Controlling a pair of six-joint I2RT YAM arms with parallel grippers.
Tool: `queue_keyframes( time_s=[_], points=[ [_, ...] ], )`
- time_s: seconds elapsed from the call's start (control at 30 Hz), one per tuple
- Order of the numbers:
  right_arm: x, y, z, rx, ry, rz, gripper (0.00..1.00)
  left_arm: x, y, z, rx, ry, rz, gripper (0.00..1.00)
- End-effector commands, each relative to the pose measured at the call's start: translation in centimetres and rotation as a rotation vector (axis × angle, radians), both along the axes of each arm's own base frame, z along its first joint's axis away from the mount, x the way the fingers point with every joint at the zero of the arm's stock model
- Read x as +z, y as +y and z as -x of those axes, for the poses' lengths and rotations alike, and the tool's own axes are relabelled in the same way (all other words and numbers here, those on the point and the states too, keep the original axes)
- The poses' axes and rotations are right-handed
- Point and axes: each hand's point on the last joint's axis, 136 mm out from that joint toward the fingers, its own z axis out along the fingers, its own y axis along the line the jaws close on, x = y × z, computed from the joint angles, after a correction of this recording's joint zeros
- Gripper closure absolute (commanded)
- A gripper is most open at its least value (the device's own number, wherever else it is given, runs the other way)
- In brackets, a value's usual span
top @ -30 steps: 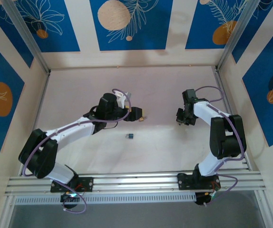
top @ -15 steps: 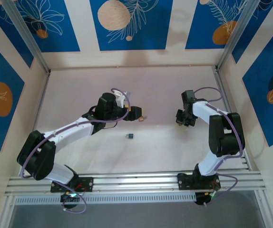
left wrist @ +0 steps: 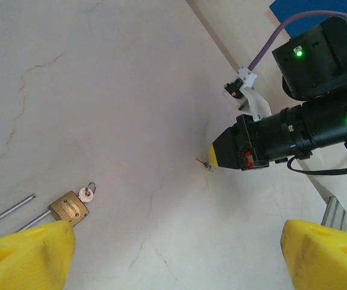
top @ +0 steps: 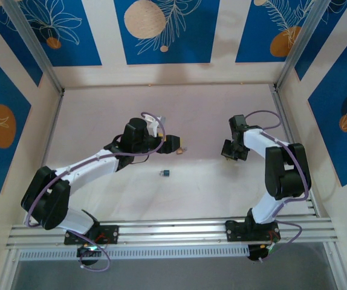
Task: Unlock with the key
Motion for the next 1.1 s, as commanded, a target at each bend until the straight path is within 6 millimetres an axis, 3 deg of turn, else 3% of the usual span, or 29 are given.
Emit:
queue_keyframes(
  time_s=[0.0,0.33,0.6,0.83,1.07],
  points=[
    [1.4,0.7,0.3,0.037,-0.021,-0.001,1.00,2.1,0.1,-0.2,-0.001,-0.057,0.005,0.13],
    [5.1,3.7,-0.2,0.146,-0.092,-0.009,1.00,1.8,0.3,-0.4,0.003,-0.068,-0.017,0.12],
    [9.4,7.2,-0.3,0.242,-0.168,-0.026,1.00,2.3,0.8,-0.6,0.031,-0.150,-0.002,0.06],
    [13.4,10.7,-0.1,0.326,-0.238,-0.063,1.00,3.1,1.3,0.1,0.062,-0.398,0.003,0.05],
    [16.3,13.8,0.4,0.394,-0.283,-0.110,1.00,1.2,-0.5,3.0,-0.068,-0.679,-0.082,0.10]
  ],
)
